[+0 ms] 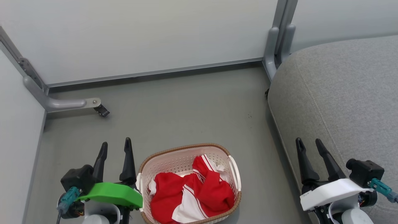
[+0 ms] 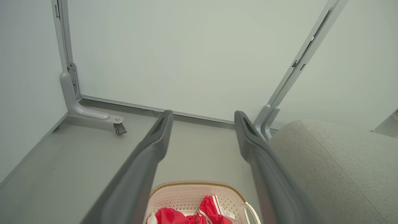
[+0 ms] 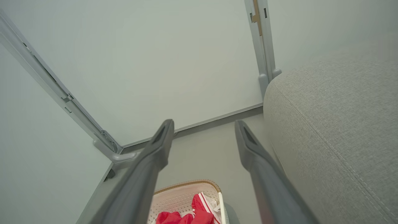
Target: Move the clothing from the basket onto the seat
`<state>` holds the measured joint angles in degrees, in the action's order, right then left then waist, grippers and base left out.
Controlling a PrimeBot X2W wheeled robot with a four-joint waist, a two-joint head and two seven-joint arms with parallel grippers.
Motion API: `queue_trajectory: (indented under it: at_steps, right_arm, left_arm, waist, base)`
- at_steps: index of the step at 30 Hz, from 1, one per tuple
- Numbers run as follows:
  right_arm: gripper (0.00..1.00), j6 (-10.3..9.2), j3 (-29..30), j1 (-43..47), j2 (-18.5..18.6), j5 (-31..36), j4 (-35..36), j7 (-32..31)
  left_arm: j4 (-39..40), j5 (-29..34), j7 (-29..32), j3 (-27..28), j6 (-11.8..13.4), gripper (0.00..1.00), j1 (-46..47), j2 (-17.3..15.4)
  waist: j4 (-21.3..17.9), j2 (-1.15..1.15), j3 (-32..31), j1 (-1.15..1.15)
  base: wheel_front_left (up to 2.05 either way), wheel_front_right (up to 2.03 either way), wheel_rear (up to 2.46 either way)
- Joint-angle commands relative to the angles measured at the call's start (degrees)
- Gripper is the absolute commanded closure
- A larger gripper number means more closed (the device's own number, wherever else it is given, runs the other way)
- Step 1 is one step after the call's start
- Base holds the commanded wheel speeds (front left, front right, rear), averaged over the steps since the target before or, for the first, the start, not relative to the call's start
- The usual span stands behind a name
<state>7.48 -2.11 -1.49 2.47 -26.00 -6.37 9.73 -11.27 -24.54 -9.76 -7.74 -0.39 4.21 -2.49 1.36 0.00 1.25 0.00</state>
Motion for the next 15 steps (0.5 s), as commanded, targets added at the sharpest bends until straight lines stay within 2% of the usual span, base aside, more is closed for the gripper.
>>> queue_trajectory:
  at_steps: [1,15]
  right_arm:
    - [0.00,0.02,-0.2,0.4,0.4,1.6,0.7,0.6]
    - [0.00,0.02,-1.0,0.6,0.4,8.9,0.8,2.5]
  left_arm:
    - [0.3,1.6,-0.6,-0.3,0.3,0.00,1.2,-0.5]
    - [0.3,8.3,-2.4,-1.7,0.6,0.00,1.4,-0.5]
  waist:
    - [0.0,0.00,0.1,0.00]
    - [0.3,0.00,0.5,0.00]
  base:
    - [0.00,0.00,0.00]
    - [0.00,0.00,0.00]
